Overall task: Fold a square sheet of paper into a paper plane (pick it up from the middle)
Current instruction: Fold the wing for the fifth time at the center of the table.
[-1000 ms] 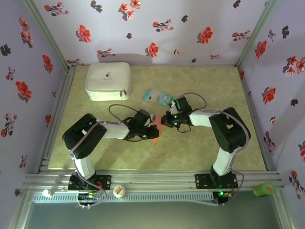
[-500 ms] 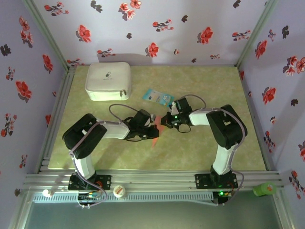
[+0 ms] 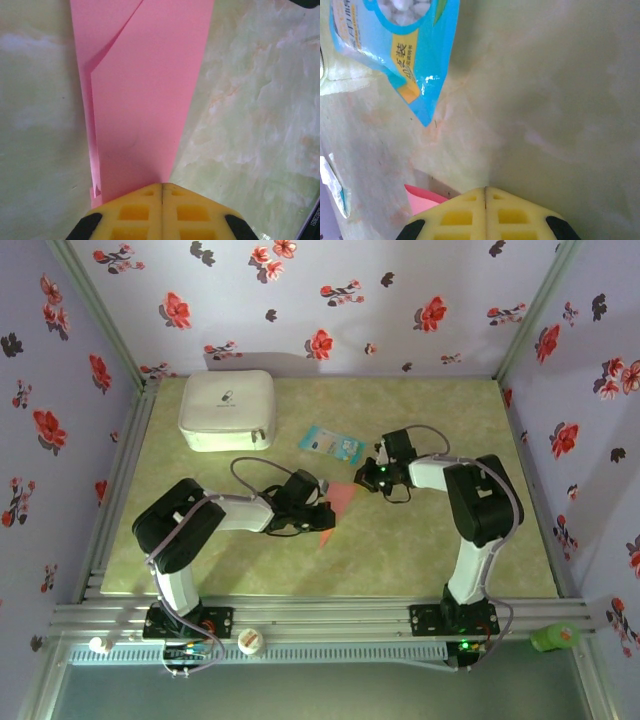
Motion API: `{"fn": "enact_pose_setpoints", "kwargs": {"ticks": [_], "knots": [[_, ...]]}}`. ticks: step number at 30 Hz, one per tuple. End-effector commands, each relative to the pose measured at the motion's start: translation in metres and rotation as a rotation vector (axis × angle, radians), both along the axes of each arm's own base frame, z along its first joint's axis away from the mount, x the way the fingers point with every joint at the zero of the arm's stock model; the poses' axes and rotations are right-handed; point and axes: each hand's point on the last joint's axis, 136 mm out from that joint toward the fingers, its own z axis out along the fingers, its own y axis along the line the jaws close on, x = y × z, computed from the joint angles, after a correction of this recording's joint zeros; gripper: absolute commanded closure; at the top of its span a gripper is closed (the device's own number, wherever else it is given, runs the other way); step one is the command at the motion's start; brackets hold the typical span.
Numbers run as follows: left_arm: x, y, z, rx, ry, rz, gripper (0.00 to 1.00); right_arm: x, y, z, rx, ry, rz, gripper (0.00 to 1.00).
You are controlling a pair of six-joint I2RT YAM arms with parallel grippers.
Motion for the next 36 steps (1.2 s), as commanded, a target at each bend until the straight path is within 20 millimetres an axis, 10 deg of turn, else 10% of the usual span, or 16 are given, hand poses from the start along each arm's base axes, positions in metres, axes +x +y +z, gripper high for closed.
{"fn": "enact_pose_setpoints", "kwargs": {"ticks": [1, 12, 18, 25, 36], "knots": [[-0.018, 0.015, -0.034, 0.112, 0.102, 0.02, 1.0, -0.006, -0.015, 0.02, -0.03, -0.066, -0.032, 0.93], [0.015, -0.019, 0.021, -0.017, 0.012, 0.072, 0.89, -0.046, -0.018, 0.026, 0.083, -0.048, -0.096, 0.86], [0.032, -0.003, 0.058, 0.004, -0.084, 0.129, 0.75, -0.051, -0.013, 0.025, 0.108, -0.044, -0.084, 0.83], [0.039, 0.029, 0.046, -0.002, -0.046, 0.212, 0.77, -0.053, -0.003, 0.027, 0.121, -0.034, -0.045, 0.81], [0.032, 0.024, 0.023, 0.035, 0.03, 0.138, 0.78, -0.053, 0.005, 0.024, 0.126, -0.029, -0.039, 0.8]]}}
